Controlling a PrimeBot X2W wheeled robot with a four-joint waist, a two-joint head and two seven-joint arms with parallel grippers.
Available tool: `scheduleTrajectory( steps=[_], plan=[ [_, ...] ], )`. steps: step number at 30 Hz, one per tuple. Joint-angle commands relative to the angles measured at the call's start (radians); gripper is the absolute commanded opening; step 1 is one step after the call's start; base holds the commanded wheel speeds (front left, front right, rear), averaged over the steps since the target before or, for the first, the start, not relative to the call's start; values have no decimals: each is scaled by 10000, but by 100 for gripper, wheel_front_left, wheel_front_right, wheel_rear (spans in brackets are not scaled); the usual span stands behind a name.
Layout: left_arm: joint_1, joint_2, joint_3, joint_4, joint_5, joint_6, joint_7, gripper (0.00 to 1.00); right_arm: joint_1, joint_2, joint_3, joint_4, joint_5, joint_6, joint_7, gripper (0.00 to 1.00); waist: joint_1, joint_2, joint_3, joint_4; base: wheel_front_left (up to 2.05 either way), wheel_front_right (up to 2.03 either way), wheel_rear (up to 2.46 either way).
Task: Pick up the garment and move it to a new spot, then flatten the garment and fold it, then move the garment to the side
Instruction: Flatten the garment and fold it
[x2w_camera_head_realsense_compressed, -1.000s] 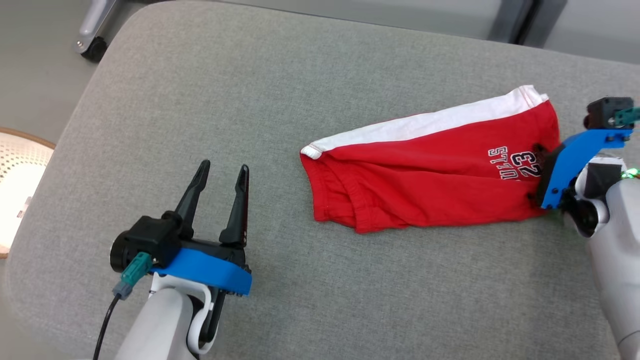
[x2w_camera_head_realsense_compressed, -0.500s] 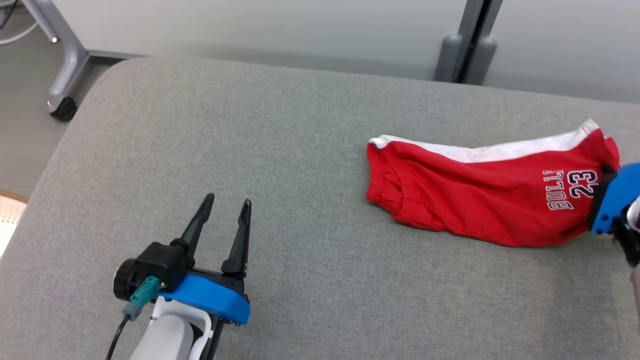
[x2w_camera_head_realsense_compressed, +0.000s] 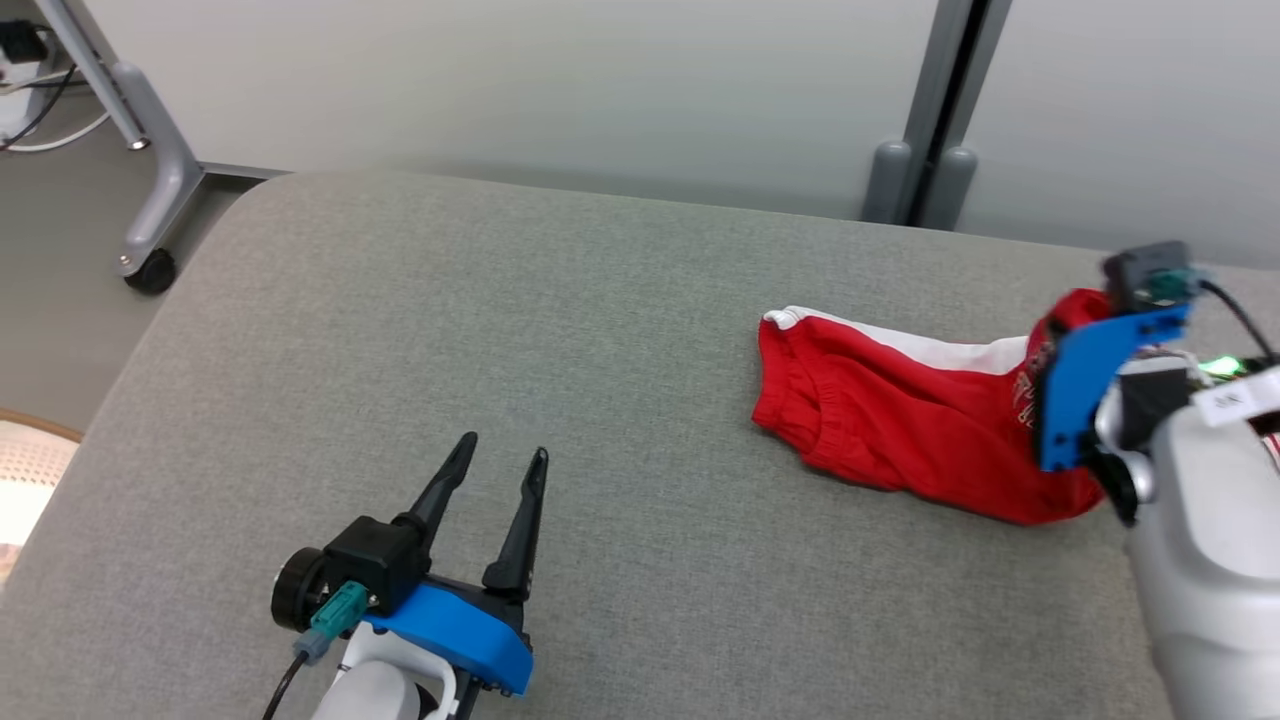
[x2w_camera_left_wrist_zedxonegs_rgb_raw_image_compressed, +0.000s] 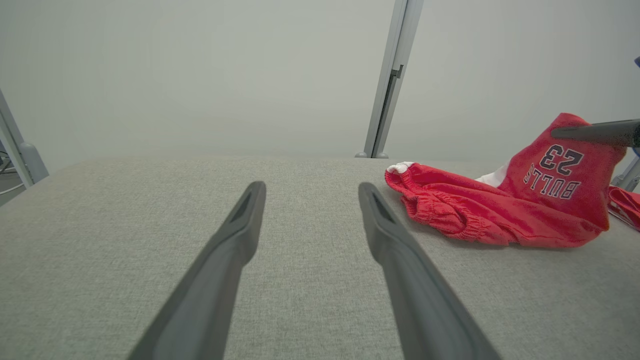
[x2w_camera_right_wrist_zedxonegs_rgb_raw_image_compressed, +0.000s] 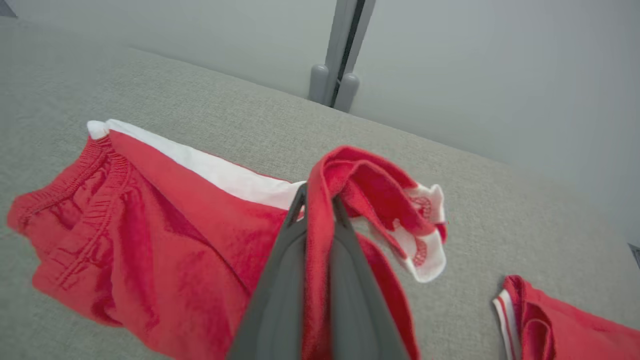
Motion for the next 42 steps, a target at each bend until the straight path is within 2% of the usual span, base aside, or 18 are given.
scheduleTrajectory(
  steps=[1, 9, 14, 15, 16, 20, 24, 27, 30, 36, 41, 42],
  plan=[
    [-7, 22, -19, 2, -49, -14, -41, 100, -198, 102, 192, -35, -45, 3, 73, 0, 1, 0, 36, 87, 0, 0, 0],
    [-339, -75, -501, 23, -264, -16, -41, 100, -1037, 816, 2154, 655, 455, 3, 695, 0, 1, 0, 408, 793, 0, 0, 0],
    [-558, -166, -665, 71, -351, -17, -41, 100, -1426, 998, 2614, 1386, 802, 3, 706, 0, 1, 0, 670, 1136, 0, 0, 0],
    [-615, -182, -675, 87, -372, -17, -41, 100, -1466, 1036, 2668, 1538, 880, 3, 731, 30, 1, 0, 706, 1177, 0, 0, 0],
    [-656, -200, -686, 91, -394, -17, -41, 100, -1518, 1059, 2655, 1698, 994, 3, 781, 100, 1, 0, 740, 1211, 0, 0, 0],
    [-655, -214, -562, 133, -435, -17, -41, 100, -1695, 1156, 2911, 1862, 1576, 3, 545, 100, 1, 0, 758, 1169, 0, 0, 0],
    [-461, -142, -408, 146, -382, -17, -41, 100, -1744, 1220, 3645, 1292, 2869, 4, 560, 100, 1, 0, 608, 887, 0, 0, 0],
    [-324, -67, -202, 118, -343, -17, -41, 100, -1628, 585, 4329, 329, 3625, -1, 483, 100, 1, 0, 443, 564, 0, 0, 0],
    [-242, 4, -46, 60, -287, -12, -41, 100, -1334, -39, 4502, -653, 4036, 3, 219, 100, 1, 0, 270, 238, 0, 0, 0],
    [-85, 84, 182, -73, -188, 9, -41, 100, -317, -1231, 3424, -1772, 3888, 4, -394, 100, 1, 0, 104, -148, 0, 0, 0],
    [-144, 31, 170, -143, -130, 2, -41, 100, 791, -1322, 2351, -1770, 3155, 4, -1099, 100, 1, 0, 211, -150, 0, 0, 0],
    [-188, 13, 152, -151, -110, 1, -41, 100, 932, -1203, 2204, -1709, 3012, 4, -1260, 79, 1, 0, 254, -126, 0, 0, 0]
  ],
)
